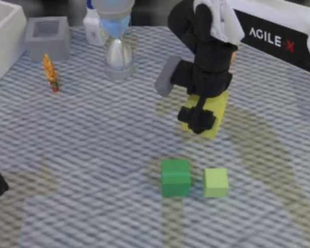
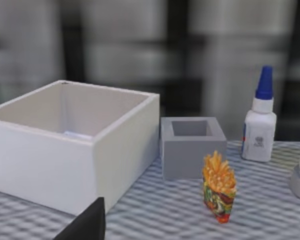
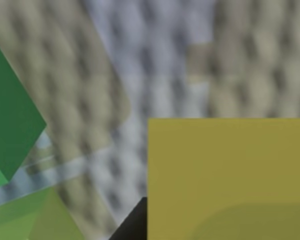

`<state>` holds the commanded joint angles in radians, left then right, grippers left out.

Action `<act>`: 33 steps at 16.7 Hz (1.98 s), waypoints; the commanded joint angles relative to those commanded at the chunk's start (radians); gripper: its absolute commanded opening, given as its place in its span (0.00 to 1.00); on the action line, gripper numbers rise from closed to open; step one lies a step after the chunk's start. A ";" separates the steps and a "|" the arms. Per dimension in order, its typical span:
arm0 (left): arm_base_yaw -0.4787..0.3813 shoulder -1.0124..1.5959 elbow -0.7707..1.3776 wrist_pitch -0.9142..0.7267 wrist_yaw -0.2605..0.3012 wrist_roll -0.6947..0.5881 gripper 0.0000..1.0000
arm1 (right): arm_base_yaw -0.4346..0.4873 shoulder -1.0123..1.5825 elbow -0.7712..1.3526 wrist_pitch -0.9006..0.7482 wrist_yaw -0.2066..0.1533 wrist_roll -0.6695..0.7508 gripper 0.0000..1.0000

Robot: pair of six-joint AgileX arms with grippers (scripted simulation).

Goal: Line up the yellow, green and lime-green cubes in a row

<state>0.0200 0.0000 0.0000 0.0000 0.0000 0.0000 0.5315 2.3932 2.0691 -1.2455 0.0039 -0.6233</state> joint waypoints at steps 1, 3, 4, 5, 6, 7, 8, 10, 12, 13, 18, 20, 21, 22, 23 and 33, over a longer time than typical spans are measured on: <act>0.000 0.000 0.000 0.000 0.000 0.000 1.00 | 0.003 0.001 0.003 -0.001 0.000 0.000 0.00; 0.000 0.000 0.000 0.000 0.000 0.000 1.00 | 0.037 0.017 0.038 -0.021 0.000 -0.003 0.00; 0.000 0.000 0.000 0.000 0.000 0.000 1.00 | 0.065 0.031 0.068 -0.037 0.001 -0.003 0.00; 0.000 0.000 0.000 0.000 0.000 0.000 1.00 | 0.098 0.046 0.104 -0.056 0.001 -0.003 0.00; 0.000 0.000 0.000 0.000 0.000 0.000 1.00 | 0.136 0.064 0.143 -0.078 0.001 -0.003 0.00; 0.000 0.000 0.000 0.000 0.000 0.000 1.00 | 0.177 0.082 0.184 -0.101 0.001 -0.004 0.00; 0.000 0.000 0.000 0.000 0.000 0.000 1.00 | 0.220 0.100 0.225 -0.125 0.002 -0.005 0.00; 0.000 0.000 0.000 0.000 0.000 0.000 1.00 | 0.301 0.133 0.303 -0.169 0.002 -0.007 0.00; 0.000 0.000 0.000 0.000 0.000 0.000 1.00 | 0.365 0.156 0.362 -0.203 0.002 -0.008 0.00; 0.000 0.000 0.000 0.000 0.000 0.000 1.00 | 0.384 0.163 0.380 -0.213 0.002 -0.008 0.00; 0.000 0.000 0.000 0.000 0.000 0.000 1.00 | 0.390 0.162 0.387 -0.216 0.001 -0.006 0.00; 0.000 0.000 0.000 0.000 0.000 0.000 1.00 | 0.391 0.159 0.370 -0.199 0.002 -0.007 0.00; 0.000 0.000 0.000 0.000 0.000 0.000 1.00 | 0.390 0.158 0.346 -0.175 0.002 -0.006 0.00; 0.000 0.000 0.000 0.000 0.000 0.000 1.00 | 0.389 0.158 0.312 -0.141 0.002 -0.005 0.00; 0.000 0.000 0.000 0.000 0.000 0.000 1.00 | 0.389 0.158 0.270 -0.100 0.003 -0.004 0.00; 0.000 0.000 0.000 0.000 0.000 0.000 1.00 | 0.394 0.162 0.104 0.063 0.002 -0.008 0.08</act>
<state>0.0200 0.0000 0.0000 0.0000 0.0000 0.0000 0.9252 2.5551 2.1730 -1.1822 0.0062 -0.6313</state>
